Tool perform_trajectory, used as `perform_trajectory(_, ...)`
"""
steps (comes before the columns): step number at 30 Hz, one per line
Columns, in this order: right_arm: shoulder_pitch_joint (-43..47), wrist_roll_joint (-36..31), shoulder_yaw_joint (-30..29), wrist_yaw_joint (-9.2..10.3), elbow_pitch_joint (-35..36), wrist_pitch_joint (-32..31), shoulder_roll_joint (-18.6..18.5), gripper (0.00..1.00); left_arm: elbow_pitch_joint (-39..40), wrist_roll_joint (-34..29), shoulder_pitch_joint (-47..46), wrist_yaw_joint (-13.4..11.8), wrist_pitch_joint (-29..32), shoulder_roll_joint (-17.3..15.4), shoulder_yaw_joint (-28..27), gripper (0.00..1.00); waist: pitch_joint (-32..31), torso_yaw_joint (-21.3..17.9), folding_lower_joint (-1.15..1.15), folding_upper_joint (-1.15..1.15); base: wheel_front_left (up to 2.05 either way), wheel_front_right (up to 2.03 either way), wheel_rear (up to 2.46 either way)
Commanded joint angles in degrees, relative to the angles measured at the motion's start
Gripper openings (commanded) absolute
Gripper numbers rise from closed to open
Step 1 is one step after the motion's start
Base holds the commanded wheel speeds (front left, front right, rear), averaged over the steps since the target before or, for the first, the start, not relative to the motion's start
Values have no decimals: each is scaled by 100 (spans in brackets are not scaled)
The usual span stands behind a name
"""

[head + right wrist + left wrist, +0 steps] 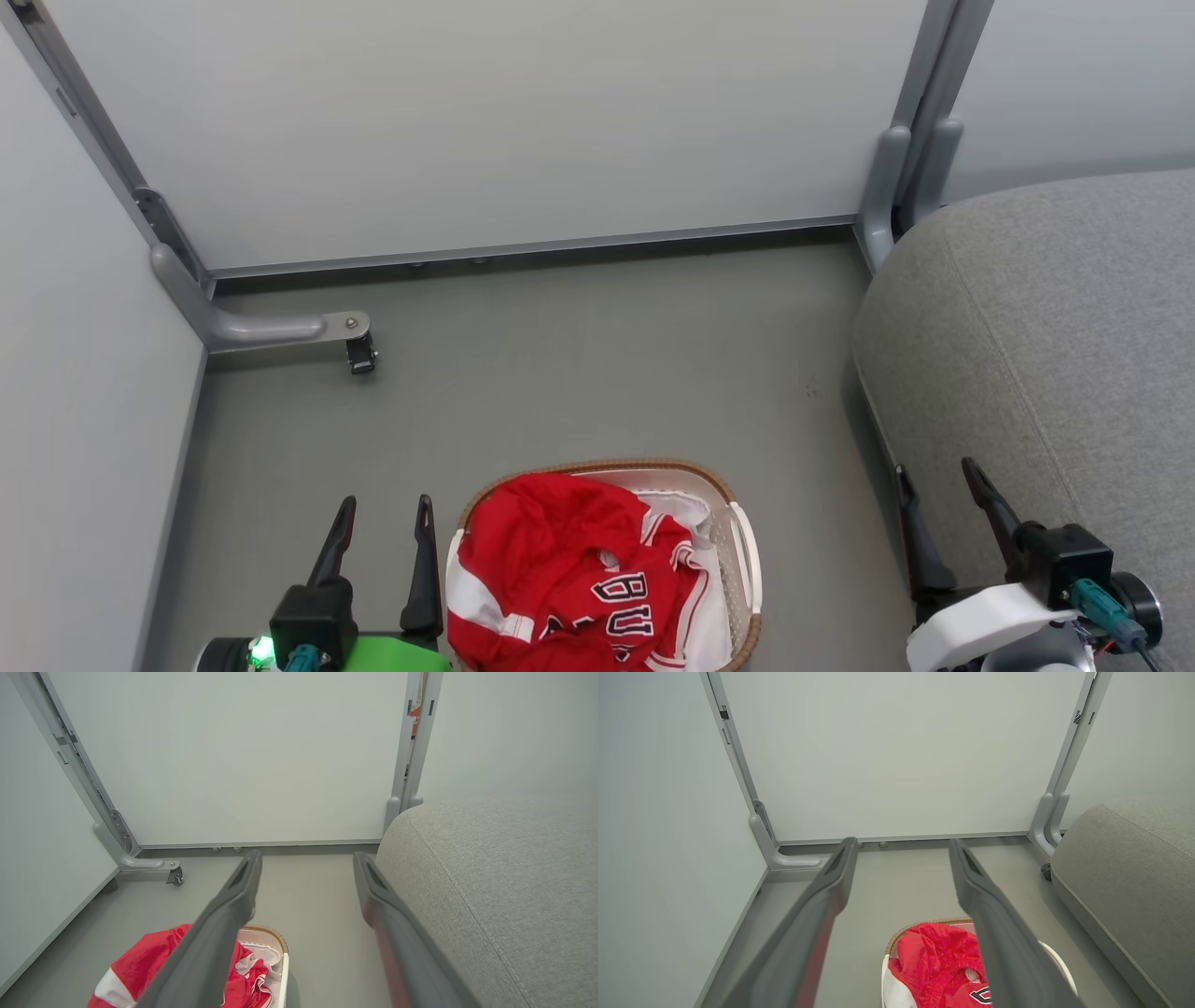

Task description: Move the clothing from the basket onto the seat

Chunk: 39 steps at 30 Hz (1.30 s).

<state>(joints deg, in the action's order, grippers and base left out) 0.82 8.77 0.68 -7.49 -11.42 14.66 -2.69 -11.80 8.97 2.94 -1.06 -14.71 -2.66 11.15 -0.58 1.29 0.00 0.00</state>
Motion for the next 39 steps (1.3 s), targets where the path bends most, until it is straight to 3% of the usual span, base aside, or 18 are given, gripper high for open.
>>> perform_trajectory(1,99,-113,10,0,0,49,-34,100,-25,-144,82,-40,-40,-38,15,100,-2,0,0,0,0,0,0)
perform_trajectory(39,110,-146,16,0,40,63,-35,100,-116,-118,53,-10,-55,-38,68,100,65,-12,0,0,0,0,0)
